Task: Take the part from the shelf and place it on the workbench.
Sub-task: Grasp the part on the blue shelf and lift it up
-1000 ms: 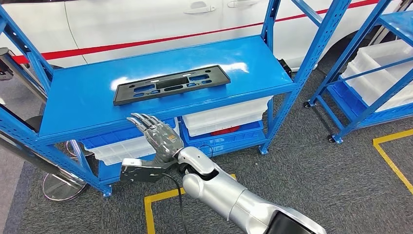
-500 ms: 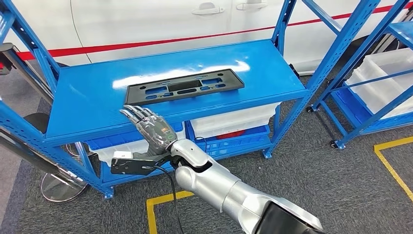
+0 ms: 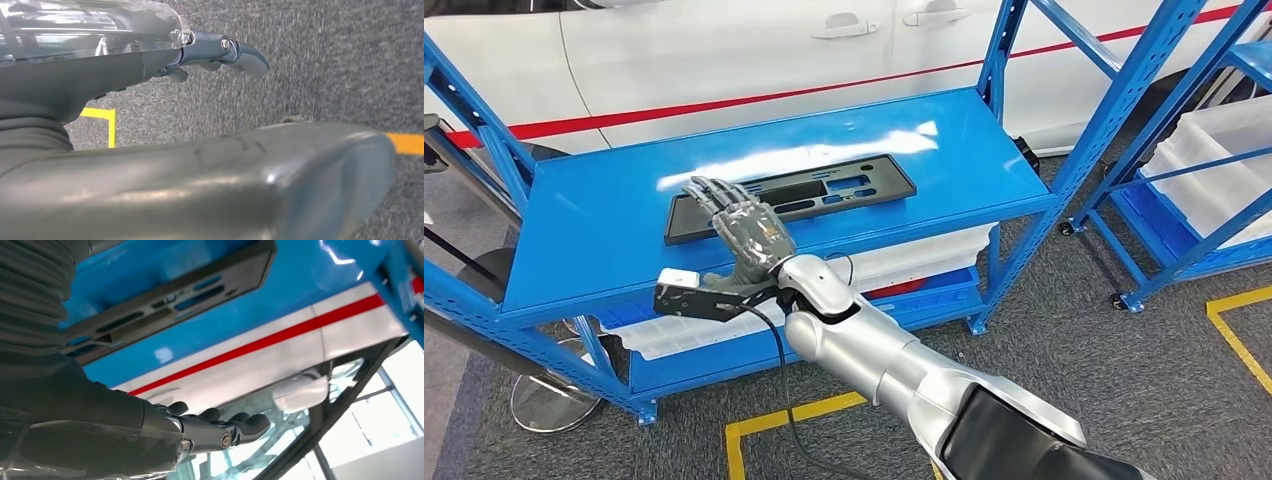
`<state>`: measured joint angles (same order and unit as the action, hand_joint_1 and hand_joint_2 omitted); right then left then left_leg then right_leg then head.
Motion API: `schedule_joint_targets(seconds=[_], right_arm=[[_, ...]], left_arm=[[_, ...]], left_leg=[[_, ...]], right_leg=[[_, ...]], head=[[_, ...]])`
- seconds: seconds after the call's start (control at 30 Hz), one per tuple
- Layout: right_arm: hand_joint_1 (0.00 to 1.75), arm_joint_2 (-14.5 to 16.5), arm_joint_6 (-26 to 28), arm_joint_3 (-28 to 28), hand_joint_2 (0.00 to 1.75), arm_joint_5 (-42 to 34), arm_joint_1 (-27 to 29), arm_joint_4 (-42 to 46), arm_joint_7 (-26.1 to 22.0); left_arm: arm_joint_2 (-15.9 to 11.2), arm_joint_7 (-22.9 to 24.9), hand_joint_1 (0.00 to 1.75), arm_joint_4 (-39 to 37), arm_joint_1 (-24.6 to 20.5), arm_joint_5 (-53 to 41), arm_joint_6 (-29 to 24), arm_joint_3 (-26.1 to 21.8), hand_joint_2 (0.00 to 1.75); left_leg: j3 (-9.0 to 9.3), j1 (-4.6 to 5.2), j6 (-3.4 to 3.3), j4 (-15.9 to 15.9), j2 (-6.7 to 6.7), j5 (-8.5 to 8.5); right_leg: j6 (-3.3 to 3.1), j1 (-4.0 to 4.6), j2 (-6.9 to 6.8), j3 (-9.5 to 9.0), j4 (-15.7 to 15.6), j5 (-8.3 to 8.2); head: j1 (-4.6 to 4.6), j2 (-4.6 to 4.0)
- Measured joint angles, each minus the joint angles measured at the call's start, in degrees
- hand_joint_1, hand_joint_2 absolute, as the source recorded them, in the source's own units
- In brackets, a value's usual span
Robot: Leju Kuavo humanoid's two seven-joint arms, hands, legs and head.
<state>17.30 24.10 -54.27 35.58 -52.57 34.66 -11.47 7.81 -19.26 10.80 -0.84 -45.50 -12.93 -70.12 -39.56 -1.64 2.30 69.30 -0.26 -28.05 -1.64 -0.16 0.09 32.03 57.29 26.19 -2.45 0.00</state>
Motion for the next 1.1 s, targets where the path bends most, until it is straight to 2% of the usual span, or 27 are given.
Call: schedule_joint_targets(seconds=[0.03, 0.07, 0.1, 0.23, 0.27, 0.3, 0.37, 0.4, 0.43, 0.47, 0.5, 0.53, 0.57, 0.6, 0.63, 0.7, 0.77, 0.8, 0.83, 0.9, 0.93, 0.97, 1.0, 1.03, 1.07, 1.1], right_arm=[[0.00, -0.10, 0.46, -0.01, 1.75, -0.65, -0.75, -1.03, 0.02], [0.00, -0.25, 0.95, -0.01, 1.75, -1.28, -1.54, -2.08, 0.02], [0.00, -0.40, 1.36, -0.01, 1.75, -1.84, -2.22, -3.15, 0.00], [0.00, -0.91, 2.29, -0.03, 1.75, -2.84, -3.61, -6.23, -0.25], [0.00, -0.95, 2.48, -0.03, 1.75, -2.89, -3.83, -6.67, -0.34], [0.00, -0.96, 2.68, -0.03, 1.75, -2.93, -4.04, -7.06, -0.43], [0.00, -1.01, 3.05, -0.05, 1.75, -2.89, -4.21, -7.97, -0.55], [0.00, -1.05, 3.15, -0.13, 1.75, -2.78, -4.17, -8.42, -0.55], [0.00, -1.10, 3.20, -0.26, 1.75, -2.62, -4.08, -8.85, -0.54], [0.00, -1.14, 3.22, -0.42, 1.75, -2.41, -4.03, -9.21, -0.53], [0.00, -1.15, 3.28, -0.59, 1.75, -2.15, -4.00, -9.46, -0.49], [0.00, -1.16, 3.38, -0.73, 1.75, -1.85, -3.95, -9.65, -0.39], [0.00, -1.17, 3.51, -0.84, 1.75, -1.55, -3.83, -9.79, -0.22], [0.00, -1.18, 3.59, -0.97, 1.75, -1.26, -3.61, -9.90, 0.02], [0.00, -1.19, 3.44, -1.11, 1.75, -1.02, -3.28, -9.98, 0.28], [0.00, -1.20, 2.87, -1.33, 1.75, -0.50, -2.42, -10.05, 0.74], [0.00, -1.22, 2.43, -1.38, 1.75, 0.36, -1.30, -9.96, 1.21], [0.00, -1.22, 2.29, -1.38, 1.75, 0.94, -0.71, -9.90, 1.49], [0.00, -1.26, 2.08, -1.38, 1.75, 1.71, 0.03, -9.79, 1.75], [0.00, -1.58, 1.62, -1.38, 1.75, 3.77, 1.89, -9.26, 2.33], [0.00, -1.87, 1.29, -1.34, 1.75, 5.10, 2.99, -8.83, 2.58], [0.00, -2.23, 0.91, -1.15, 1.75, 6.65, 4.07, -8.32, 2.78], [0.00, -2.59, 0.45, -0.78, 1.75, 8.28, 5.04, -7.74, 2.86], [0.00, -2.91, 0.03, -0.21, 1.75, 9.86, 5.88, -7.12, 2.90], [0.00, -3.24, -0.27, 0.48, 1.75, 11.26, 6.57, -6.50, 2.90], [0.00, -3.50, -0.48, 1.18, 1.75, 12.26, 7.12, -5.91, 2.89]], left_arm=[[-0.09, -0.01, 0.00, 0.00, 0.18, 0.03, -0.08, -0.02, 0.00], [-0.14, -0.05, 0.00, -0.02, 0.34, 0.05, -0.13, -0.05, 0.00], [-0.16, -0.16, 0.00, -0.03, 0.45, 0.05, -0.14, -0.09, 0.00], [-0.26, -0.60, 0.00, -0.07, 1.04, 0.06, -0.09, -0.19, 0.00], [-0.31, -0.67, 0.00, -0.07, 1.21, 0.05, -0.09, -0.21, 0.00], [-0.35, -0.71, 0.00, -0.07, 1.28, 0.05, -0.09, -0.22, 0.00], [-0.43, -0.79, 0.00, -0.07, 1.35, 0.01, -0.08, -0.23, 0.00], [-0.44, -0.83, 0.00, -0.07, 1.39, -0.01, -0.08, -0.23, 0.00], [-0.47, -0.86, 0.00, -0.07, 1.46, -0.02, -0.05, -0.23, 0.00], [-0.49, -0.90, 0.00, -0.07, 1.55, -0.03, -0.01, -0.23, 0.00], [-0.52, -0.97, 0.00, -0.07, 1.65, -0.03, 0.07, -0.23, 0.00], [-0.54, -1.08, 0.00, -0.07, 1.74, -0.02, 0.15, -0.24, 0.00], [-0.54, -1.21, 0.00, -0.11, 1.79, 0.00, 0.24, -0.25, 0.00], [-0.54, -1.34, 0.00, -0.15, 1.79, 0.06, 0.31, -0.27, 0.00], [-0.54, -1.44, 0.00, -0.20, 1.79, 0.15, 0.38, -0.29, 0.00], [-0.57, -1.71, 0.00, -0.24, 1.74, 0.43, 0.62, -0.38, 0.00], [-0.66, -2.19, 0.00, -0.24, 1.75, 0.75, 1.17, -0.58, 0.00], [-0.71, -2.44, 0.00, -0.24, 1.76, 0.93, 1.51, -0.69, 0.00], [-0.74, -2.72, 0.00, -0.24, 1.80, 1.07, 1.90, -0.84, 0.00], [-0.75, -3.18, 0.00, -0.23, 1.87, 1.25, 2.71, -1.19, 0.00], [-0.75, -3.38, 0.00, -0.22, 1.93, 1.27, 3.19, -1.38, 0.00], [-0.75, -3.52, 0.00, -0.18, 2.00, 1.28, 3.71, -1.55, 0.00], [-0.75, -3.65, 0.00, -0.09, 2.06, 1.27, 4.25, -1.70, 0.00], [-0.75, -3.75, 0.00, 0.03, 2.08, 1.27, 4.76, -1.86, 0.00], [-0.74, -3.85, 0.00, 0.14, 2.08, 1.26, 5.20, -2.01, 0.00], [-0.73, -3.95, 0.00, 0.22, 2.01, 1.25, 5.49, -2.17, 0.00]], left_leg=[[1.34, -0.15, 0.19, -3.66, 0.09, 2.24], [2.70, -0.14, 0.23, -6.99, 0.15, 3.74], [3.52, -0.10, -0.07, -8.87, 0.16, 4.20], [4.26, 0.14, -2.05, -9.79, -0.07, 3.09], [4.60, 0.10, -2.45, -9.96, -0.06, 2.90], [4.97, 0.04, -2.83, -10.10, -0.04, 2.71], [5.48, 0.11, -3.33, -10.16, -0.05, 2.22], [5.72, 0.16, -3.43, -10.16, -0.11, 1.94], [6.09, 0.21, -3.46, -10.16, -0.18, 1.61], [6.59, 0.28, -3.42, -10.16, -0.27, 1.22], [7.22, 0.34, -3.35, -10.17, -0.34, 0.78], [7.83, 0.38, -3.26, -10.21, -0.39, 0.32], [8.36, 0.48, -3.07, -10.26, -0.43, -0.12], [8.73, 0.49, -2.82, -10.32, -0.49, -0.44], [8.90, 0.48, -2.53, -10.42, -0.53, -0.67], [9.27, 0.48, -1.91, -10.90, -0.50, -0.90], [9.46, 0.55, -1.48, -10.48, -0.21, -1.63], [8.85, 0.61, -1.31, -8.83, -0.11, -2.56], [7.38, 0.54, -1.21, -5.85, -0.04, -3.93], [2.96, 0.46, -0.90, 1.63, -0.04, -6.54], [1.17, 0.40, -0.72, 4.03, -0.03, -6.73], [0.42, 0.35, -0.59, 4.23, -0.02, -5.67], [0.85, 0.30, -0.50, 2.08, 0.00, -3.48], [2.13, 0.21, -0.47, -1.72, 0.04, -0.73], [3.58, 0.21, -0.49, -5.42, 0.07, 1.25], [4.76, 0.26, -0.71, -8.31, 0.05, 2.50]], right_leg=[[0.35, -0.14, 0.05, -0.40, 0.33, 0.61], [0.75, -0.14, 0.10, -0.61, 0.78, 1.19], [1.10, -0.08, 0.12, -0.65, 1.08, 1.60], [2.25, 0.04, 0.07, -0.69, 1.49, 2.55], [2.54, -0.06, 0.04, -0.28, 2.64, 3.16], [2.82, -0.14, 0.03, 0.89, 4.98, 4.18], [3.17, -0.22, 0.00, 5.45, 12.44, 6.56], [3.23, -0.23, 0.00, 7.97, 15.89, 7.21], [3.16, -0.22, 0.00, 9.76, 17.67, 6.76], [2.97, -0.18, 0.01, 10.52, 17.34, 5.17], [2.64, -0.10, 0.02, 10.08, 14.75, 2.54], [2.16, 0.08, 0.03, 8.91, 10.74, -0.44], [1.68, 0.32, 0.05, 7.54, 7.21, -2.48], [1.25, 0.58, 0.05, 6.36, 4.35, -3.63], [0.93, 0.81, 0.05, 5.70, 2.83, -3.75], [0.55, 0.91, 0.09, 5.12, 1.87, -3.05], [0.24, 0.47, 0.09, 4.13, 0.74, -2.91], [0.07, 0.21, 0.05, 3.50, 0.16, -2.86], [-0.09, 0.09, -0.01, 2.98, -0.15, -2.71], [-0.32, 0.09, -0.05, 2.44, -0.22, -2.21], [-0.33, 0.11, -0.04, 2.18, -0.19, -1.93], [-0.25, 0.10, 0.00, 1.88, -0.13, -1.64], [-0.11, 0.06, 0.07, 1.52, 0.00, -1.29], [0.09, 0.00, 0.13, 1.15, 0.20, -0.89], [0.37, 0.05, 0.19, 0.89, 0.46, -0.49], [0.68, 0.15, 0.28, 0.83, 0.77, -0.15]], head=[[0.01, 0.00], [0.01, 0.00], [0.01, 0.00], [0.03, 0.00], [0.03, 0.00], [0.03, 0.00], [0.04, 0.00], [0.03, 0.00], [0.03, 0.00], [0.03, 0.00], [0.03, 0.00], [0.04, 0.00], [0.01, 0.00], [0.03, 0.00], [0.04, 0.00], [0.09, 0.00], [0.07, 0.00], [0.06, 0.00], [0.05, 0.00], [0.04, 0.00], [0.04, 0.00], [0.04, 0.00], [0.04, 0.00], [0.04, 0.00], [0.04, 0.00], [0.05, 0.00]])
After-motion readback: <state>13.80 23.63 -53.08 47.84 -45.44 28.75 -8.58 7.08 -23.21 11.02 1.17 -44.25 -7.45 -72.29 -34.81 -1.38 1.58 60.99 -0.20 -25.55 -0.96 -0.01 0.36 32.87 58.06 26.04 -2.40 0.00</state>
